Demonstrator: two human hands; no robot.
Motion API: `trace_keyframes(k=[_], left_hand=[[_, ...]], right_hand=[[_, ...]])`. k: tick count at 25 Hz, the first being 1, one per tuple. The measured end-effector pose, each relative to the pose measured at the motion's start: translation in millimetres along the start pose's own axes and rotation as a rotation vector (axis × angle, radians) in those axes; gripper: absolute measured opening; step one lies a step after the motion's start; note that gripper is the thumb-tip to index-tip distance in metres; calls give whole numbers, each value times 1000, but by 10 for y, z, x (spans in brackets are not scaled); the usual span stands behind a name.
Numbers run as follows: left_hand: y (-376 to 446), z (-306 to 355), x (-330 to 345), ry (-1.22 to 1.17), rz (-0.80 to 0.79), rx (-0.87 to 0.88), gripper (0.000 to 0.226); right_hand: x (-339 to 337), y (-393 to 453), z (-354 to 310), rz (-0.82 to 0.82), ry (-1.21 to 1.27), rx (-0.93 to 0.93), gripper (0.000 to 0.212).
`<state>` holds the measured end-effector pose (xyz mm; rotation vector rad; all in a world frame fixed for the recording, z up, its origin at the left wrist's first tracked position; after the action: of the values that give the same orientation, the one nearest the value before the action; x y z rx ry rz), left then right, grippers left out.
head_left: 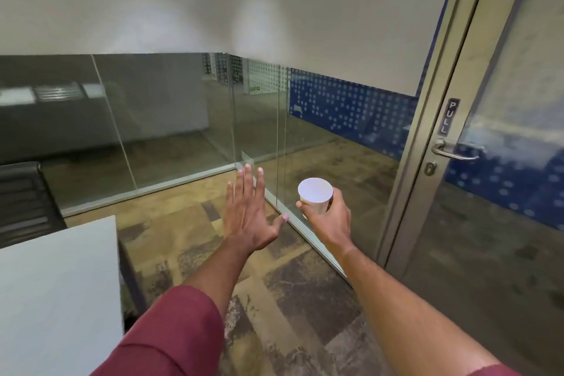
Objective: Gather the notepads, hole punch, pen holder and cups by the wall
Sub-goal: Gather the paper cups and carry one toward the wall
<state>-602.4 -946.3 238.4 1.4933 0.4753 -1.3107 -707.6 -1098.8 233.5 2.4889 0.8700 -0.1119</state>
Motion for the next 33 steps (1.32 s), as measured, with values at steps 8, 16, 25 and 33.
trace_keyframes(k=[8,16,25,33], left_hand=[[1694,-603,596,58,58,-135,113],[2867,-1480,1039,156,60,-271,112],[4400,-2485,1821,272,77,-497,110],[5383,-3611,2073,323,107,-702,113]], right_hand=[[1448,1585,224,-137,143,-53,57],[2992,2660,398,-268,216,-80,60],[4897,4045,685,-457,250,-215,65],[6660,4810,576,-661,329,-220,65]])
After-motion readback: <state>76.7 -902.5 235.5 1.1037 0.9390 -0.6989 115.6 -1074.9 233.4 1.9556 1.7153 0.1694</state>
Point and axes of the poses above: each hand's wrist, its own y-axis towards the middle knuckle, its own x-axis out of the palm, z = x × y, the point moved 3 cm from there along y, towards the middle knuckle, and after that the axes turned 11 degrees about -x, right-handed, at the moved point
